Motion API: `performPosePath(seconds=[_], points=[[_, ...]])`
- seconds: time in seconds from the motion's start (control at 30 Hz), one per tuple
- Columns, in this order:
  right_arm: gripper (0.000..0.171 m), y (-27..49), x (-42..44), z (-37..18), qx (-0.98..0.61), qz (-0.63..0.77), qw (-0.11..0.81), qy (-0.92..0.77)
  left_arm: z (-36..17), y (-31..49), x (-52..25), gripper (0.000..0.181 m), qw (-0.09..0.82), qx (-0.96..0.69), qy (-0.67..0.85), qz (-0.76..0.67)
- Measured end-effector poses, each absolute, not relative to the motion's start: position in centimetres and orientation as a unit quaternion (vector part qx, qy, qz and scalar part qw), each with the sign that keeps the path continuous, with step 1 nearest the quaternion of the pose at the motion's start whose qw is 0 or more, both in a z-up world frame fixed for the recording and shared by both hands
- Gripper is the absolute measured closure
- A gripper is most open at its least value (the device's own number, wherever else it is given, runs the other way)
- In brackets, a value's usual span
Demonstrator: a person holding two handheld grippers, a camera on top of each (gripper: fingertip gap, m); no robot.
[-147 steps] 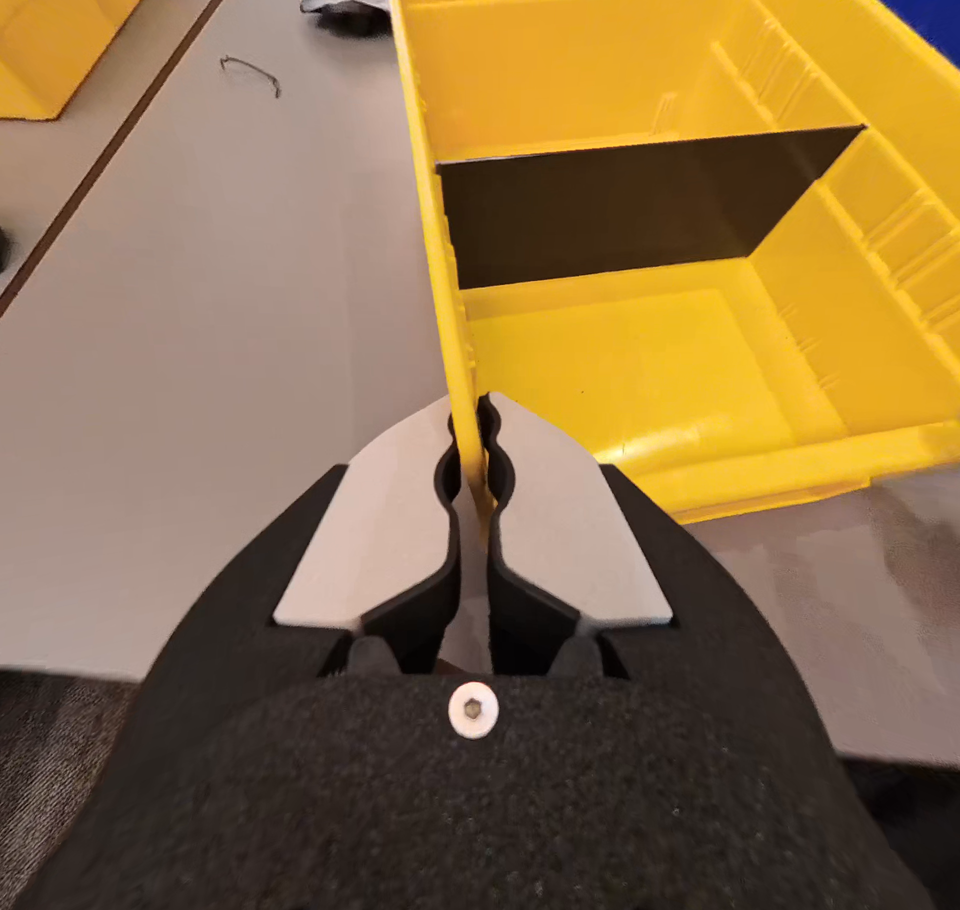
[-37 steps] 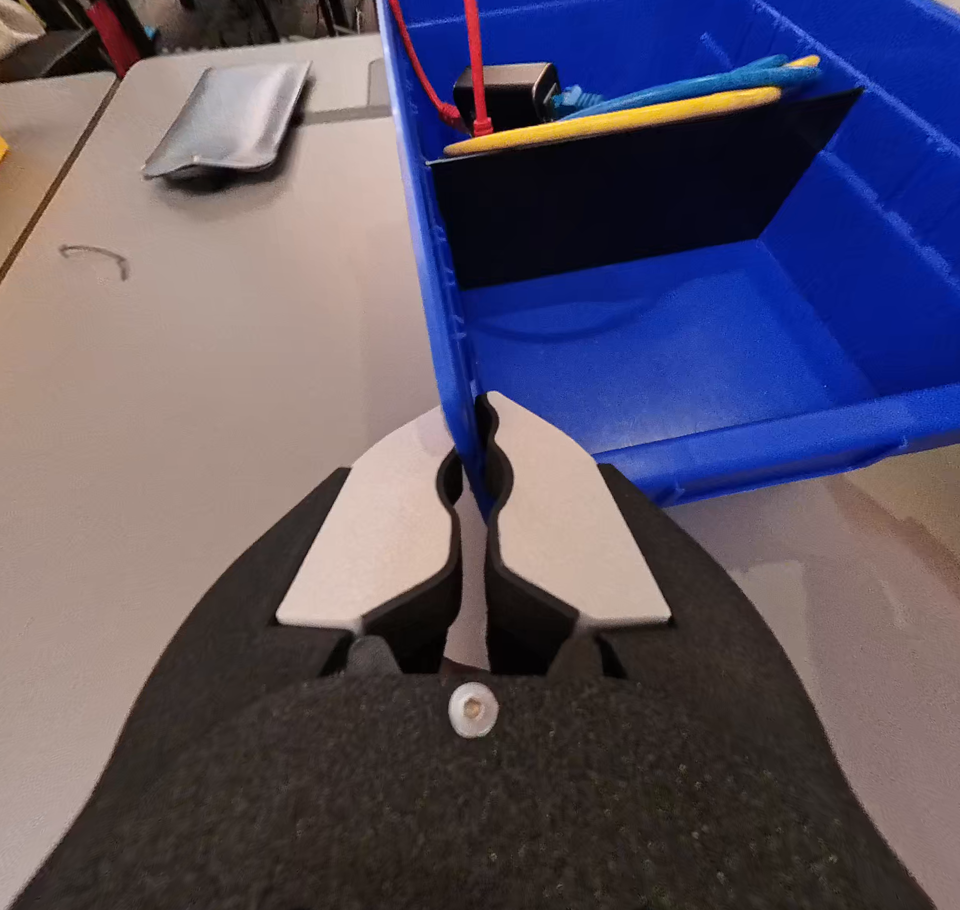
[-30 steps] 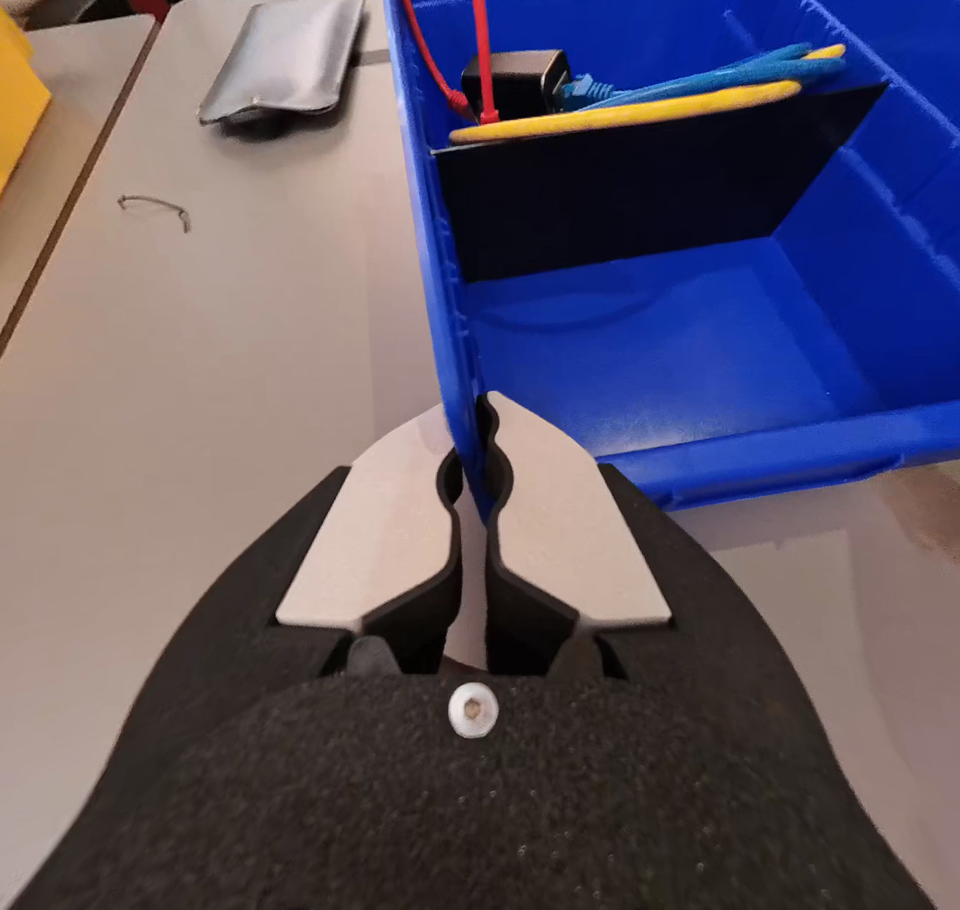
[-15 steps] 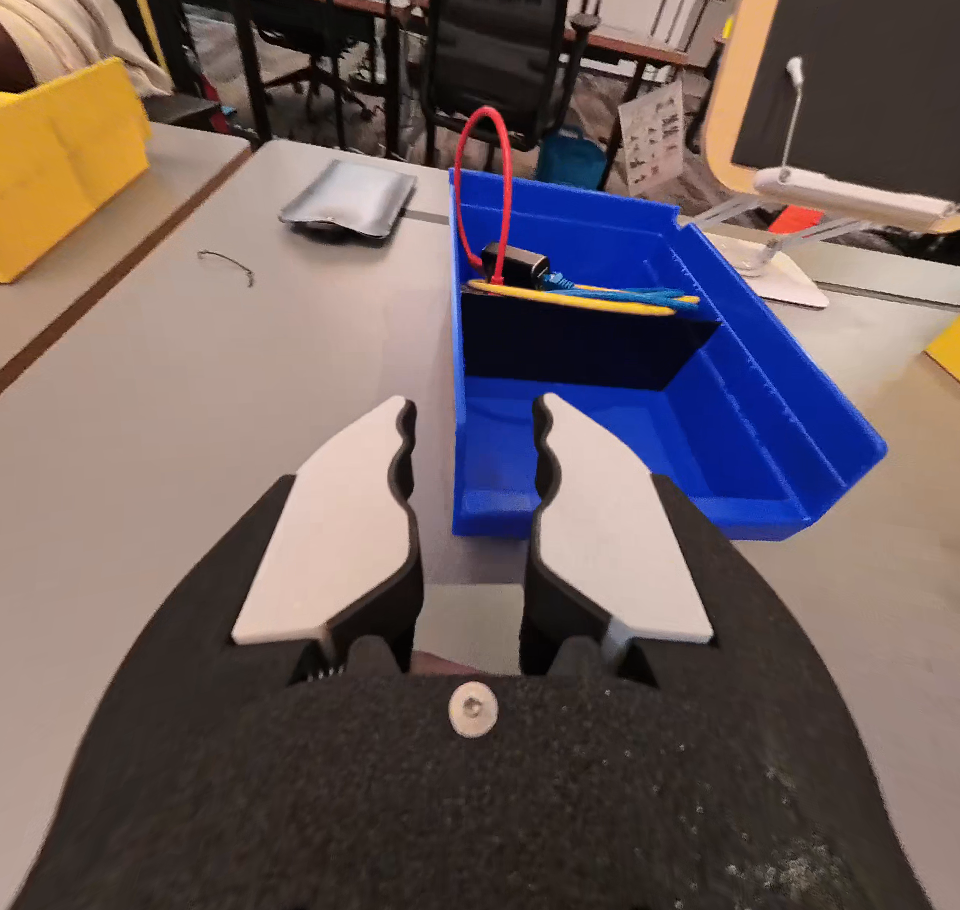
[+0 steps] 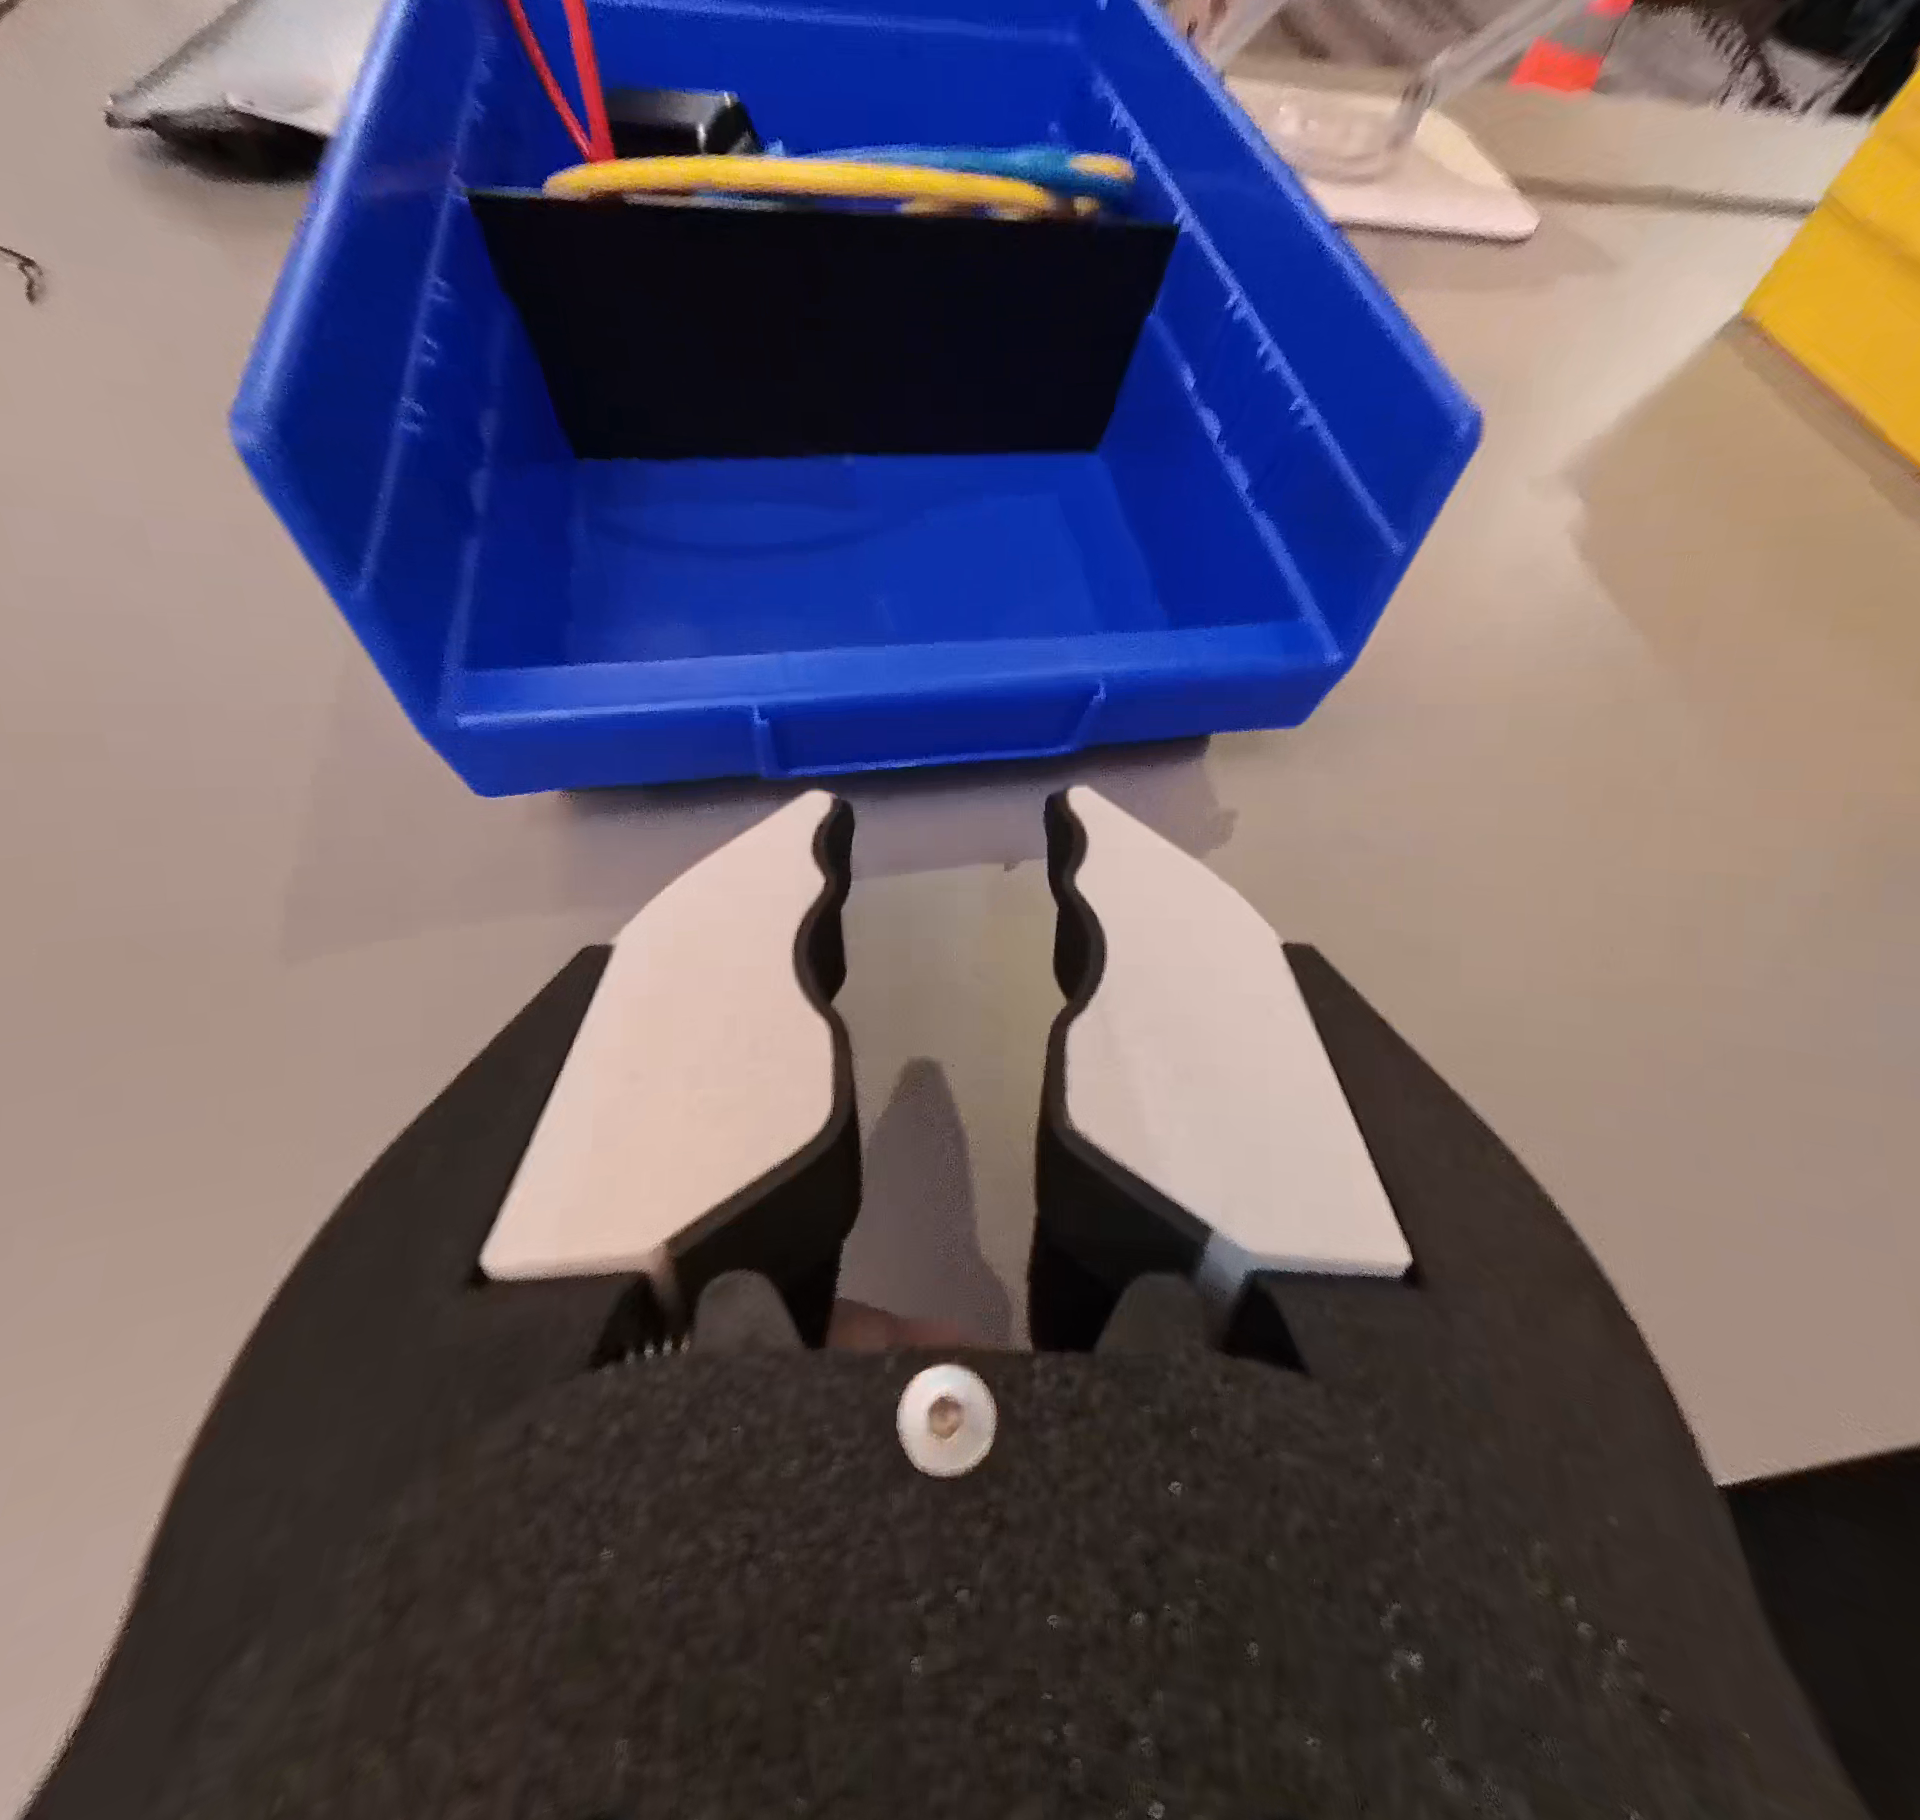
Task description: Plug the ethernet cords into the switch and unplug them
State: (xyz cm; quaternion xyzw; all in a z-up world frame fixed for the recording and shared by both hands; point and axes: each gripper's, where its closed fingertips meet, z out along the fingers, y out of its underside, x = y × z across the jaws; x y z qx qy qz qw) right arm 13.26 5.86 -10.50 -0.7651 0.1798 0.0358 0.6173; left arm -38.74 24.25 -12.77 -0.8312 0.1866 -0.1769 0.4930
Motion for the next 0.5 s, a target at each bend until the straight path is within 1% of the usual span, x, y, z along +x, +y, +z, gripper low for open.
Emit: performPosePath(seconds=[0.1, 0.5], points=[[0.131, 5.3, 14.3, -11.4, -0.777, 0.028, 0.597, 0.197, -13.1, 24.3, -38.5, 0.146, 0.483, -0.836, 0.186, -0.184], [0.133, 7.3, 10.2, -12.9, -0.802, 0.079, 0.569, 0.163, -13.7, 24.2, -37.6, 0.145, 0.464, -0.839, 0.18, -0.219]])
